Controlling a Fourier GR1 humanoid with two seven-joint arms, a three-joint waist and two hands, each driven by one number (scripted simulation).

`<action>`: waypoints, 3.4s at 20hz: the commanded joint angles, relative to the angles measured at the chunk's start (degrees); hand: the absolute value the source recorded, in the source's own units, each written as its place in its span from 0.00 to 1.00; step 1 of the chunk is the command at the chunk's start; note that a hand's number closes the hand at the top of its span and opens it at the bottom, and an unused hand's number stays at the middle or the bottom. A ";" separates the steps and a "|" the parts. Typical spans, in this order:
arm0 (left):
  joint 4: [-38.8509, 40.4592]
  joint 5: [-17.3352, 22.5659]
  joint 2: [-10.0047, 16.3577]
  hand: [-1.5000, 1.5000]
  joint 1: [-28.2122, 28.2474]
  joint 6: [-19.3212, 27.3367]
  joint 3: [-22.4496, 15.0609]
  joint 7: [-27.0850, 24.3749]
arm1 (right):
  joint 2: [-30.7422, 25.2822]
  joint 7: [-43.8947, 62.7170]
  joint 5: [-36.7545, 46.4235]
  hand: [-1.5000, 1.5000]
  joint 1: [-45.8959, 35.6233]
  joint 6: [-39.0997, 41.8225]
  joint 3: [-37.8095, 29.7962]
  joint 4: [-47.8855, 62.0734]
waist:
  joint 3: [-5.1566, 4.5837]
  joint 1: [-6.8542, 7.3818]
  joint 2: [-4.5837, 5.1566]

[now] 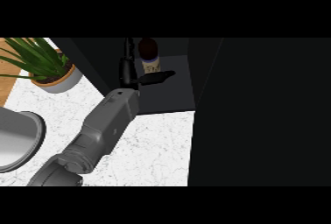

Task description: Pick up the wine, place it into the cabinet and close the cabinet

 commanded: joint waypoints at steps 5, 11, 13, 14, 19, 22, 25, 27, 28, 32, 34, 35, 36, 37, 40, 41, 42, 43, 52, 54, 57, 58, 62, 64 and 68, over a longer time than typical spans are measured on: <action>0.36 -0.59 1.75 0.00 1.26 -6.01 0.20 -0.05 | -1.40 0.21 -3.61 0.00 -1.12 0.48 -2.49 0.09 | -0.14 1.21 -0.04; 0.23 -0.88 -0.02 0.00 1.72 -7.78 -0.27 -1.44 | 0.44 3.47 -0.85 0.00 -0.81 -2.99 0.95 -4.18 | -0.18 1.08 -0.33; 0.80 -0.78 -0.03 0.00 2.30 -7.74 -1.00 -0.92 | -0.12 1.58 -1.31 0.00 -0.43 -1.82 0.20 -2.28 | -0.15 1.10 -0.44; 0.16 0.35 -0.02 0.00 3.54 -9.29 0.00 -2.51 | -0.16 3.88 -1.53 0.00 -1.06 -2.44 0.94 -3.70 | -0.19 0.99 -0.40; -0.59 2.87 -0.02 0.00 3.54 -12.01 -0.54 -2.03 | -0.21 2.45 -2.39 0.00 0.98 -1.72 1.06 -3.43 | -0.15 0.87 -0.64; -1.40 4.04 -0.02 0.00 3.21 -12.35 -1.20 -0.90 | 0.42 1.89 -0.06 0.00 -2.62 -2.75 1.46 0.61 | -0.16 2.04 -0.83; -2.13 6.44 -0.03 0.00 4.74 -12.14 -3.38 -2.18 | -0.18 3.02 -2.45 0.00 -0.73 -2.29 0.50 -1.72 | -0.14 1.21 -1.00; -3.26 9.08 -0.03 0.00 4.15 -11.73 -5.16 -0.69 | 0.42 3.74 1.15 0.00 -1.92 -5.22 4.83 -2.38 | -0.18 0.56 -1.18; -3.29 8.32 -0.02 0.00 6.46 -12.92 -6.32 -2.16 | -0.86 4.79 -1.96 0.00 -3.84 -3.27 0.18 -1.70 | -0.15 1.30 -1.09; -9.22 12.67 -0.02 0.00 8.35 -10.87 -11.78 0.78 | -0.23 4.70 -0.48 0.00 -3.47 -4.12 1.18 -1.62 | -0.13 1.74 -1.44; -12.93 15.29 -0.02 0.00 11.51 -9.18 -16.05 0.52 | -0.26 4.14 0.32 0.00 -1.47 -3.20 3.05 -2.80 | -0.13 1.48 -1.50; -14.28 16.85 -0.02 0.00 14.46 -9.76 -17.43 -1.03 | -1.16 5.80 -1.36 0.00 -4.34 -3.76 0.35 -2.78 | -0.15 1.30 -1.42; -16.23 16.40 -0.02 0.00 15.19 -9.52 -19.89 0.43 | -1.01 0.88 -1.70 0.00 0.36 -1.95 -0.69 -1.37 | -0.09 2.25 -1.42; -20.95 18.58 -0.02 0.00 18.80 -6.89 -23.32 1.13 | -0.42 2.55 0.43 0.00 -0.10 -2.91 1.53 -2.38 | -0.10 2.08 -1.93; -29.54 21.67 -0.02 0.00 21.33 -0.53 -30.55 3.41 | -0.58 0.51 0.35 0.00 1.81 -2.19 1.19 -2.22 | -0.10 3.00 -1.57; -33.03 22.30 -0.02 0.00 26.22 0.34 -34.09 2.44 | -0.82 2.20 -0.43 0.00 -1.13 -3.37 -0.80 -0.12 | -0.10 3.31 -1.68; -36.71 23.25 -0.02 0.00 24.65 4.81 -35.90 3.84 | 0.30 0.00 1.34 0.00 -1.01 -3.72 0.44 0.37 | -0.10 3.48 -1.62; -38.49 24.20 -0.02 0.00 27.51 5.72 -38.42 2.31 | 0.41 3.17 2.97 0.00 -0.34 -5.34 3.67 -3.51 | -0.14 3.31 -1.63; -60.50 16.52 -0.02 0.00 37.72 15.77 -44.21 7.49 | -2.70 4.99 -2.23 0.00 3.31 -3.21 -1.25 -8.56 | -0.07 4.51 -1.67; -68.21 13.86 1.87 0.00 44.65 17.75 -47.00 7.46 | -0.36 2.26 3.28 0.00 0.07 -5.09 1.38 -3.76 | -0.09 5.19 -1.74; -75.89 11.42 5.13 0.00 48.66 20.12 -47.58 10.77 | -0.74 -0.07 2.52 0.00 4.48 -3.09 1.66 -3.57 | -0.07 4.91 -1.66; -80.43 10.39 5.75 0.00 49.60 23.05 -50.02 12.89 | -1.09 2.34 -0.05 0.00 2.46 -4.30 -0.83 -5.01 | -0.06 5.05 -1.74; -84.53 6.74 7.44 0.00 53.16 25.28 -50.36 14.67 | -3.61 6.67 -4.11 0.00 -1.17 -3.82 -4.63 -6.21 | -0.08 4.86 -1.63; -88.05 6.20 8.06 0.00 56.23 25.42 -50.27 14.52 | -2.64 7.42 -2.85 0.00 -1.37 -4.86 -3.61 -6.90 | -0.10 4.86 -1.64; -95.25 4.38 11.28 0.00 59.24 23.43 -51.69 16.86 | -0.76 2.80 0.32 0.00 5.04 -2.23 2.72 -5.43 | -0.08 4.72 -1.61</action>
